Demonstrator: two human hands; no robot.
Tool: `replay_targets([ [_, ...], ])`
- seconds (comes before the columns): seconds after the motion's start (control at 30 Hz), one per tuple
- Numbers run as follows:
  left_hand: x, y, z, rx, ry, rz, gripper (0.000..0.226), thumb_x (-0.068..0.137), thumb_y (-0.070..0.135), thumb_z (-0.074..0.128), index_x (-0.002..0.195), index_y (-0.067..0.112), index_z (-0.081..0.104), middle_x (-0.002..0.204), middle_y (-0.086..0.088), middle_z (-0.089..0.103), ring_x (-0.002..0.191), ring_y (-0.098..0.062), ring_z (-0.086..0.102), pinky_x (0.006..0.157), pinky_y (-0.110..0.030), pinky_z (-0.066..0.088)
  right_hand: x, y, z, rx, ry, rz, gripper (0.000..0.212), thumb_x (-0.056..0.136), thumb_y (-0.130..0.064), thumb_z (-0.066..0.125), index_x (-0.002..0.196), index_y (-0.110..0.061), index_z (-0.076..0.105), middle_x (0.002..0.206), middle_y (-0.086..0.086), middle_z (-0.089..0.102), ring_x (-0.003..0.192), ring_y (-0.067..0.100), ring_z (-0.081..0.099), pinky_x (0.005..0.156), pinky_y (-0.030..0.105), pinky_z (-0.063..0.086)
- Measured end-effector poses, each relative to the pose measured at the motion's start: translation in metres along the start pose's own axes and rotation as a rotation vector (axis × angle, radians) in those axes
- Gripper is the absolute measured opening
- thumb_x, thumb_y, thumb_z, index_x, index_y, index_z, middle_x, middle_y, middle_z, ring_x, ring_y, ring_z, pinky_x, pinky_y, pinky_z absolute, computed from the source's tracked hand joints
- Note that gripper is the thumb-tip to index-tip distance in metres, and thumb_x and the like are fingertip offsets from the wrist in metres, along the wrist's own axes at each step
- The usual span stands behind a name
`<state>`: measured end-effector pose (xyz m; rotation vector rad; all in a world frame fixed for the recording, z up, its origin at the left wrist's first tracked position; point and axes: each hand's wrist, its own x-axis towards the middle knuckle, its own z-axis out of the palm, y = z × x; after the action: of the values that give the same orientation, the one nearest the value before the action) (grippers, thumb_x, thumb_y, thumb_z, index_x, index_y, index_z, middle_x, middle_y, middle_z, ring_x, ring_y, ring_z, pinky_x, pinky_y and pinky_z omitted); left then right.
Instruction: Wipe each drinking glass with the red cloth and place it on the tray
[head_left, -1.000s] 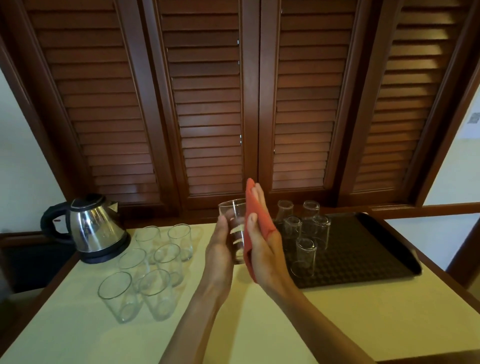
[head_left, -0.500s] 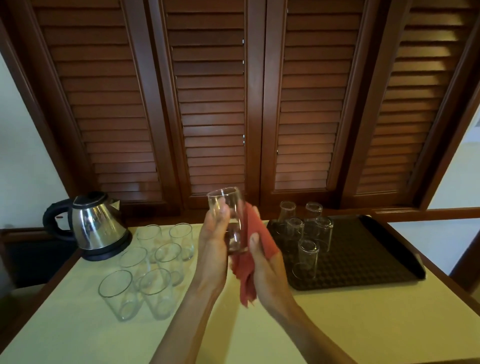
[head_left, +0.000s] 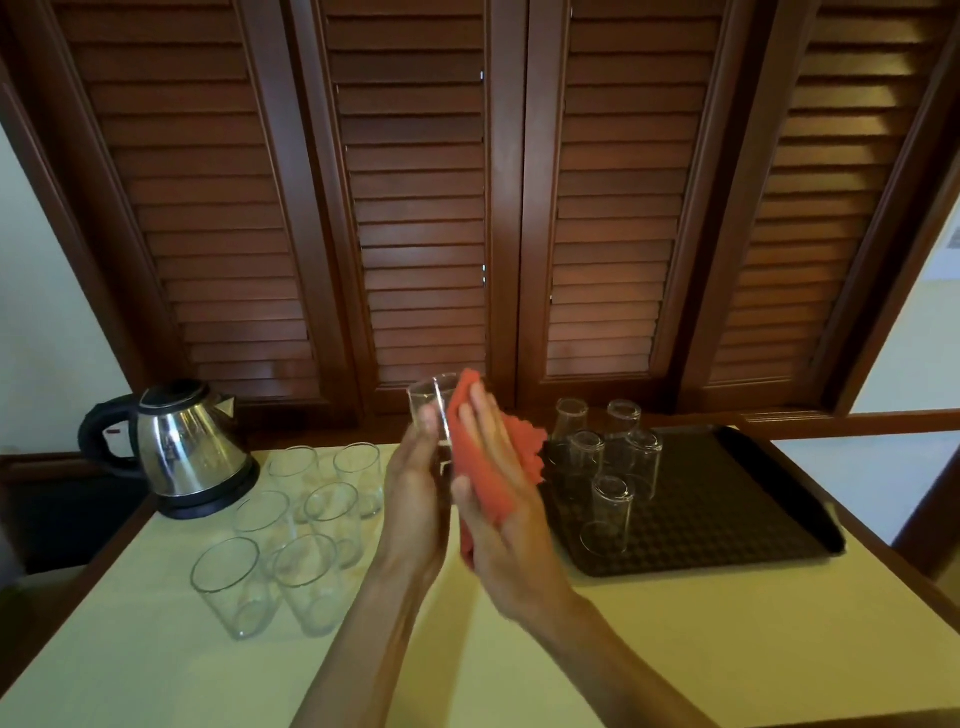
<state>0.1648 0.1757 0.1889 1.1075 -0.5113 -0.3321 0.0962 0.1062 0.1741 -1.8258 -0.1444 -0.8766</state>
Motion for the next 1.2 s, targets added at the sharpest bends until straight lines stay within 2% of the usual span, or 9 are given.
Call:
replay_targets([
  [0.17,-0.006,-0.010,-0.001,0.029,-0.009,-0.039,0.053,0.101,0.053,0.036,0.133,0.023,0.067,0.122,-0.008,0.075,0.112,-0.018,0.072,0.086,-0.031,0.059,0.011,0.006,-0.006,0.148,0.081,0.125,0.064,0.099,-0.056,0.047,0.156,-0.042,0.021,0.164,-0.018,0.024,0.149,0.007,0.028,0.125,0.046,0.023],
  [0.4,0.004,-0.003,-0.004,-0.161,-0.041,-0.173,0.061,0.103,0.058,0.038,0.129,0.014,0.070,0.129,-0.019,0.072,0.122,-0.032,0.069,0.106,-0.051,0.051,-0.008,0.017,-0.001,-0.197,-0.023,-0.093,0.062,0.104,-0.054,0.034,0.158,-0.024,0.021,0.169,-0.010,0.010,0.156,0.012,0.003,0.127,0.032,0.007],
  [0.6,0.003,-0.010,0.000,-0.194,-0.033,-0.185,0.047,0.107,0.045,0.039,0.129,0.016,0.069,0.127,-0.013,0.074,0.119,-0.024,0.071,0.093,-0.036,0.059,0.000,0.015,0.000,-0.296,-0.030,-0.114,0.065,0.105,-0.050,0.032,0.159,-0.016,0.022,0.169,-0.006,0.012,0.157,0.017,0.005,0.128,0.043,0.009],
  [0.77,0.000,-0.009,0.001,-0.069,-0.052,-0.145,0.051,0.107,0.049,0.030,0.136,0.023,0.064,0.121,-0.003,0.077,0.109,-0.013,0.074,0.077,-0.025,0.059,0.005,0.023,-0.011,0.189,0.015,0.149,0.063,0.101,-0.055,0.046,0.157,-0.044,0.019,0.166,-0.009,0.024,0.137,0.017,0.040,0.112,0.034,0.031],
  [0.87,-0.004,-0.013,0.004,-0.051,-0.048,-0.200,0.056,0.107,0.053,0.027,0.138,0.023,0.063,0.131,-0.005,0.073,0.126,-0.020,0.066,0.097,-0.036,0.055,0.015,0.009,-0.012,-0.026,0.006,0.033,0.064,0.103,-0.054,0.038,0.158,-0.028,0.021,0.167,-0.018,0.014,0.153,0.003,0.014,0.123,0.020,0.014],
  [0.97,0.005,0.001,0.001,-0.081,-0.011,-0.141,0.065,0.096,0.070,0.039,0.133,0.025,0.067,0.131,-0.009,0.072,0.125,-0.026,0.067,0.107,-0.050,0.051,-0.014,0.023,-0.008,-0.124,-0.071,-0.125,0.064,0.104,-0.050,0.038,0.158,-0.018,0.025,0.169,-0.009,0.015,0.157,0.015,0.006,0.127,0.031,0.007],
  [1.03,0.008,0.005,0.002,0.008,0.021,-0.062,0.044,0.095,0.061,0.048,0.115,0.031,0.073,0.113,0.001,0.077,0.104,-0.013,0.074,0.085,-0.033,0.061,-0.029,0.026,-0.007,0.061,-0.008,0.024,0.067,0.100,-0.057,0.047,0.157,-0.025,0.032,0.156,0.002,0.041,0.146,0.025,0.035,0.117,0.037,0.030],
  [1.1,0.006,-0.002,0.003,0.019,0.041,-0.005,0.023,0.095,0.044,0.054,0.105,0.034,0.073,0.093,0.006,0.078,0.081,-0.006,0.074,0.069,-0.023,0.060,-0.024,0.015,-0.009,0.394,0.199,0.424,0.076,0.085,-0.072,0.058,0.144,-0.025,0.052,0.111,0.009,0.067,0.104,0.032,0.062,0.087,0.041,0.052],
  [1.2,0.003,-0.006,0.003,0.018,0.111,0.084,0.048,0.086,0.035,0.066,0.133,0.022,0.063,0.110,0.001,0.078,0.105,-0.020,0.074,0.090,-0.032,0.061,-0.020,0.016,-0.015,0.759,0.311,0.760,0.059,0.089,-0.056,0.054,0.126,-0.011,0.064,0.103,0.014,0.075,0.095,0.031,0.067,0.086,0.045,0.053],
])
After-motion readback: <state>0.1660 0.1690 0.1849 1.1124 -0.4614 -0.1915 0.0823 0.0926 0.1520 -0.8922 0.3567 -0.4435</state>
